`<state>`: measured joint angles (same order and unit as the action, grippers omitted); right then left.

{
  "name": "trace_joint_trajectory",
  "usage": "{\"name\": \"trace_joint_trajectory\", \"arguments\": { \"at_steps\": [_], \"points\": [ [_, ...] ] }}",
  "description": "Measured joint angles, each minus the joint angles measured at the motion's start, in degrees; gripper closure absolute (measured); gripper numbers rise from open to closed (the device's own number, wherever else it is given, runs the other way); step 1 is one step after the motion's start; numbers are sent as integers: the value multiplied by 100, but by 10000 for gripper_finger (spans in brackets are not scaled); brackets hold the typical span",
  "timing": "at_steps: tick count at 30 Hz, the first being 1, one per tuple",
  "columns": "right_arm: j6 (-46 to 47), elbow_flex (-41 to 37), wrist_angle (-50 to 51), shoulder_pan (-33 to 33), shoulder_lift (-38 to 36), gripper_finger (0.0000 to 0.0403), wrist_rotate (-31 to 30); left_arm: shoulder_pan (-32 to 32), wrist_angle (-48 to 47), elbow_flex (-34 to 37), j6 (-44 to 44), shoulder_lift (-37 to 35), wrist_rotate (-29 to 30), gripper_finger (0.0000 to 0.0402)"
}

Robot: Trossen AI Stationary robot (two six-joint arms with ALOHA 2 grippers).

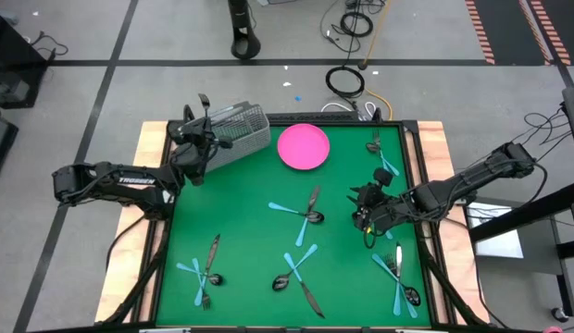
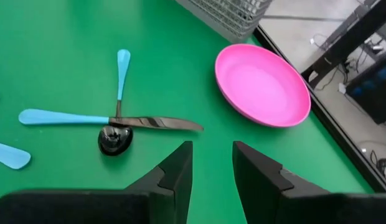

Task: Sort silverware
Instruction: Put the blue fork into the gray silverware holder

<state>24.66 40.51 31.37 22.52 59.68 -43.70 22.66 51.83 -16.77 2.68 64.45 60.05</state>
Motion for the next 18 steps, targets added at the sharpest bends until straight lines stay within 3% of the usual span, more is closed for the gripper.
{"name": "trace_joint_trajectory", "arguments": {
  "at_steps": [18],
  "points": [
    [-38, 0, -82, -120, 0, 300, 13, 85, -188, 441, -986, 2, -2, 386]
  ]
}}
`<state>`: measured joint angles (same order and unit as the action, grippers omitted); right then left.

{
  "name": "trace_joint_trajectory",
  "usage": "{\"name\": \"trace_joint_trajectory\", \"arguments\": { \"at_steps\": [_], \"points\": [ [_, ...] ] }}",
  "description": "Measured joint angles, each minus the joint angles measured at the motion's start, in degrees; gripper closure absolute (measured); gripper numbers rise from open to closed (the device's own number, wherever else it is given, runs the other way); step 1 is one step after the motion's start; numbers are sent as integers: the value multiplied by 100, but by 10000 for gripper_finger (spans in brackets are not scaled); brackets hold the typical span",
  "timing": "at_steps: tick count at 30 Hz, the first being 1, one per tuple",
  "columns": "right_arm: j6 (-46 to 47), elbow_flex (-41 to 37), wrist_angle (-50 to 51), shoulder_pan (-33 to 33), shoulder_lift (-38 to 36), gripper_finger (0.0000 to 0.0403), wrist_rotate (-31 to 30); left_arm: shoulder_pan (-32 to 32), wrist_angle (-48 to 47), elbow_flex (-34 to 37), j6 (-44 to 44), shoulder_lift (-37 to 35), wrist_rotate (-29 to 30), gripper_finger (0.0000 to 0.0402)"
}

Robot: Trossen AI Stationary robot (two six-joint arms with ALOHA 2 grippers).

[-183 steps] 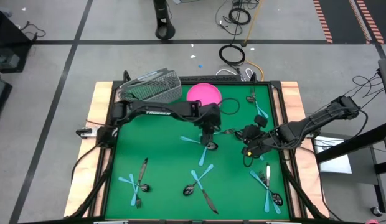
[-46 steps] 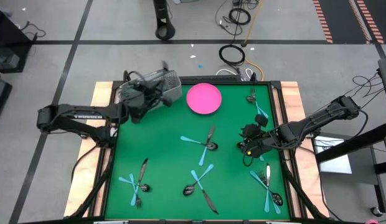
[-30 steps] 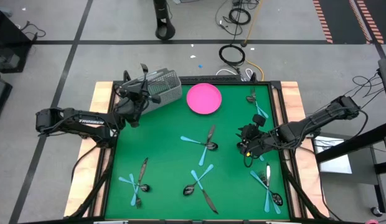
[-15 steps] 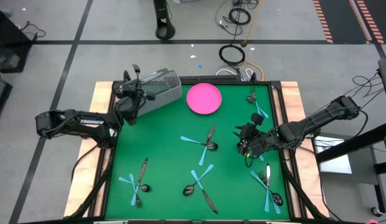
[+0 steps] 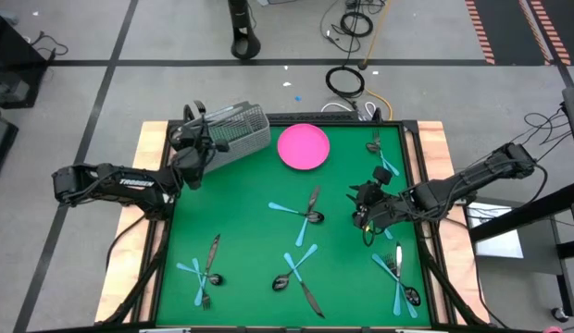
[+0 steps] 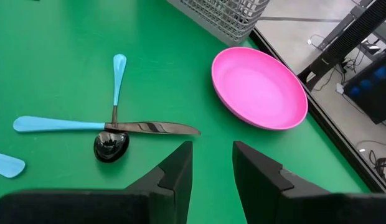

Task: Sort silverware
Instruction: Put the blue fork into the gray silverware holder

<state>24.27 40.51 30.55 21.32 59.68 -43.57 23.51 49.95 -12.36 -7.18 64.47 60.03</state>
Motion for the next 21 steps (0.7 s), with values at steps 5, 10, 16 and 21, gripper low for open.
{"name": "trace_joint_trajectory", "arguments": {
  "at_steps": [5, 10, 16, 21],
  "points": [
    [7, 0, -17, 0, 0, 300, 2, -2, -9, 2, 2, 1, 0, 352],
    [7, 0, -19, 0, 0, 300, 9, -2, 9, 2, 4, 2, 0, 311],
    [9, 0, -18, 0, 0, 300, 11, -83, 117, 2, 7, 2, 2, 289],
    [9, 0, -17, 0, 0, 300, 13, -324, 834, 2, 760, -2, -30, 287]
  ]
}}
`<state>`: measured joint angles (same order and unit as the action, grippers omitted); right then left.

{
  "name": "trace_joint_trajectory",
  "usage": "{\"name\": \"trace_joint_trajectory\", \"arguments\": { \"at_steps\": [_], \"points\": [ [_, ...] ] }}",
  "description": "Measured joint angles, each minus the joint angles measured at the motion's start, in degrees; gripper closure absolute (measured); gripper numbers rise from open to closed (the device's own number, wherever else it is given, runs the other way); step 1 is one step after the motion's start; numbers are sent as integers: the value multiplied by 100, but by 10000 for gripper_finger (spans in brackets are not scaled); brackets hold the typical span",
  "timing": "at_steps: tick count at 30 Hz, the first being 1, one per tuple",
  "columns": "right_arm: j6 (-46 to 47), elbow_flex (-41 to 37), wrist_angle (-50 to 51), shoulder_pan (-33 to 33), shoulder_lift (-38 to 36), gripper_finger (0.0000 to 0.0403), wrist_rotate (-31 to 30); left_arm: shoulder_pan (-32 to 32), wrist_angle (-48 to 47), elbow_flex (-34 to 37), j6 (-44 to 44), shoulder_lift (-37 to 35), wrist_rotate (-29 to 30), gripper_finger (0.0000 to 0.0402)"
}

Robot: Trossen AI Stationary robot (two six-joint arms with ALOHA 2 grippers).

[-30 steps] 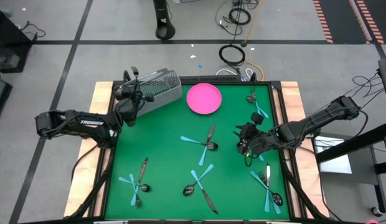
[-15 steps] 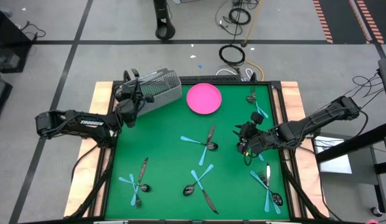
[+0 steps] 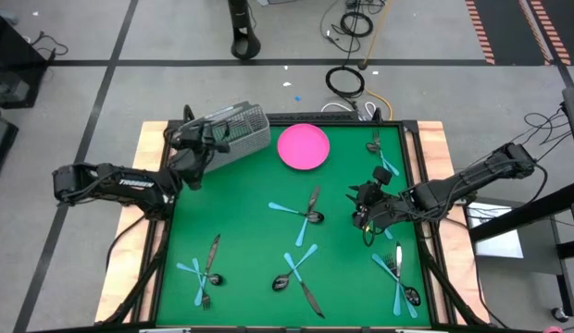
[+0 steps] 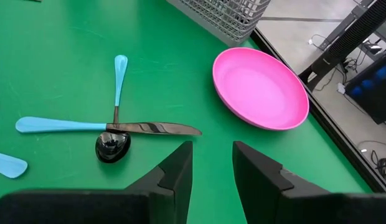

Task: Sort silverware
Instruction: Put the blue fork into the gray silverware holder

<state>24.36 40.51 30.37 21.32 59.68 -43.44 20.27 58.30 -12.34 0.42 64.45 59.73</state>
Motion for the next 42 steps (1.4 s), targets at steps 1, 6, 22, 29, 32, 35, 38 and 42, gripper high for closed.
{"name": "trace_joint_trajectory", "arguments": {
  "at_steps": [1, 6, 22, 29, 32, 35, 38, 42],
  "points": [
    [0, 0, 0, 0, 0, 300, 0, -84, 173, -3, 231, -9, -77, 287],
    [0, 0, 0, 0, 0, 300, 0, -554, 371, -247, 977, -116, -105, 288],
    [-1, 0, -45, -1, 0, 300, -2, -1483, -5598, -3047, -541, -58, -1818, 288],
    [-2, 0, -138, -1, 0, 300, -3, -1841, -7008, -3518, -1473, 65, -3582, 288],
    [-41, 0, -225, -2, 0, 300, -4, -2100, -7255, -3534, -1594, 67, -4332, 288],
    [-54, 0, -293, -1, 0, 300, -2, -2451, -7366, -3534, -1672, 94, -4753, 288],
    [-57, 0, -299, -2, 0, 300, -1, -2834, -7363, -3534, -1799, 262, -4748, 288],
    [19, 0, -303, -2, 1, 300, 13, -3170, -7221, -3621, -1816, 633, -4690, 288]
  ]
}}
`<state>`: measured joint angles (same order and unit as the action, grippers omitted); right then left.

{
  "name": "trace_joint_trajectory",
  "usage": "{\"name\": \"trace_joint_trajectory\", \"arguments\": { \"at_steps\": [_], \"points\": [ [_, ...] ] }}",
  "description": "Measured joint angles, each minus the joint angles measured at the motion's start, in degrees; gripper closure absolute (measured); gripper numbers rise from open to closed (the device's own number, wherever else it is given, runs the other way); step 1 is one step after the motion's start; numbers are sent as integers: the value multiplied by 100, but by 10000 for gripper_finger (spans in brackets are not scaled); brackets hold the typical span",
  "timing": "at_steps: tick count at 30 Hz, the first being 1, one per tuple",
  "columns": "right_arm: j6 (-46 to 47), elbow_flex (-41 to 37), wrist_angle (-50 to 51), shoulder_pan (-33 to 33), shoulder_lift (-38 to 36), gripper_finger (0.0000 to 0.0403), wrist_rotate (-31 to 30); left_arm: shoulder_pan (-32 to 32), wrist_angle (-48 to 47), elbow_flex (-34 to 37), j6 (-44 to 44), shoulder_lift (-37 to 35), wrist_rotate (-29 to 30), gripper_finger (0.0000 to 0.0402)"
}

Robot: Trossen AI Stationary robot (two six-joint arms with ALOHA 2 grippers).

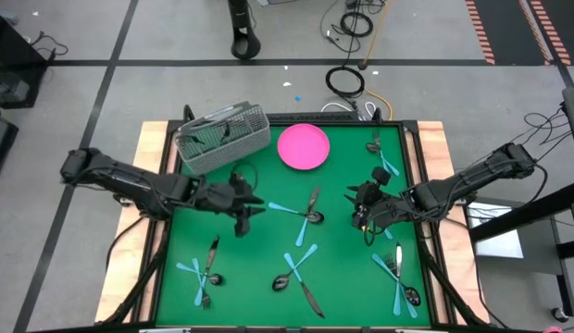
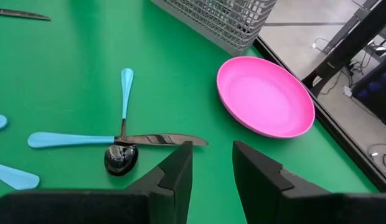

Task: Sort silverware
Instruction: Put the blue fork into the gray silverware holder

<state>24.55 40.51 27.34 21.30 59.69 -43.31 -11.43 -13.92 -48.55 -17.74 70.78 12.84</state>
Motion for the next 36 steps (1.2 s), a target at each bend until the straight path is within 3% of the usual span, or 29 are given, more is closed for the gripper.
{"name": "trace_joint_trajectory", "arguments": {
  "at_steps": [3, 7, 10, 15, 20, 23, 29, 32, 36],
  "points": [
    [130, 0, -19, 0, 0, 300, 128, -169, -36, -217, 32, 378, 45, 288],
    [465, 0, -20, 2, -1, 300, 743, -350, -35, -618, 384, 900, 66, 288],
    [835, 0, -20, 2, 0, 300, 1610, -415, 3, -880, 848, 1239, 68, 288],
    [1795, 0, -131, 7, 1, 300, 3503, -436, 825, -923, 1886, 1499, -121, 288],
    [3175, 13, -254, 310, -1, 300, 4653, -296, 1005, -919, 2547, 1507, -449, 288],
    [3994, 13, -187, 618, 1, 300, 4870, -179, 1014, -919, 2798, 1507, -607, 288],
    [5567, 15, 102, 1348, -1, 300, 5056, 96, 1205, -917, 3191, 1507, -1465, 288],
    [6249, 15, 641, 1657, 1, 300, 5271, 233, 1358, -917, 3213, 1507, -1650, 288],
    [6375, 15, 1865, 1831, 1, 300, 5269, 406, 1541, -914, 3213, 1507, -1722, 288]
  ]
}}
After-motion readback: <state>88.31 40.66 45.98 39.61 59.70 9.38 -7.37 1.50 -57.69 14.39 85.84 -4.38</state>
